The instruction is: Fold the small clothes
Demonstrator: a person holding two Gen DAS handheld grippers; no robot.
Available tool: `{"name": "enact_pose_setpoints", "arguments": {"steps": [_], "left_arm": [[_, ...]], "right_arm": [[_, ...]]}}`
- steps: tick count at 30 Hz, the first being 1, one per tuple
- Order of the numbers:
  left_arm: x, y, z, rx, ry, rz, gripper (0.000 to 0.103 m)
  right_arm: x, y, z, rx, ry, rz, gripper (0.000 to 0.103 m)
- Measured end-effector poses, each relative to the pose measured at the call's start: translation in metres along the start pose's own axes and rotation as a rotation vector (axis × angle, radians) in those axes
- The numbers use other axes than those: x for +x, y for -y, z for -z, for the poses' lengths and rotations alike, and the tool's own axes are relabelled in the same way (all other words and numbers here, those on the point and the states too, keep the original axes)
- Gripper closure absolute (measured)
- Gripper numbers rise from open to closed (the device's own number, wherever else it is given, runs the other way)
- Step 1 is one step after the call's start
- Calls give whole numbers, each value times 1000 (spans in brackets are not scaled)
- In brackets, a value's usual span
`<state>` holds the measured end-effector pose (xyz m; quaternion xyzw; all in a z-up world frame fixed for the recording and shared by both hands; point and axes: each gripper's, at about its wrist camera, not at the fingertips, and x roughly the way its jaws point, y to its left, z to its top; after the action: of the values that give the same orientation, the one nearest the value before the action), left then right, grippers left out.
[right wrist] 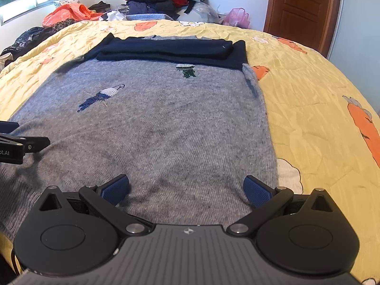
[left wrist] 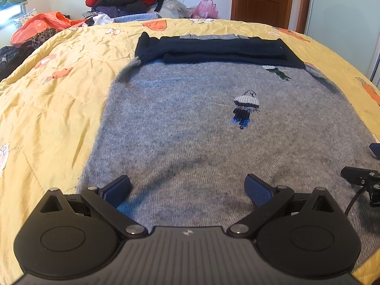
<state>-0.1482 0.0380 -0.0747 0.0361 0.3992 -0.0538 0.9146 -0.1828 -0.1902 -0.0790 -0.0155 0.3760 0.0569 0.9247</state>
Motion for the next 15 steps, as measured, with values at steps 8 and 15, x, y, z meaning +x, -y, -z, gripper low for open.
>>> {"name": "enact_pose_setpoints", "arguments": {"steps": [8,15], "left_arm": [[-4,-1,4,-4,-2,0,0],[-5,-1,6,-4,-2,-1,0]], "right_arm": [[-6,-3,5,-6,2,4,0],[-12,-7,11,0,5,5,0]]}}
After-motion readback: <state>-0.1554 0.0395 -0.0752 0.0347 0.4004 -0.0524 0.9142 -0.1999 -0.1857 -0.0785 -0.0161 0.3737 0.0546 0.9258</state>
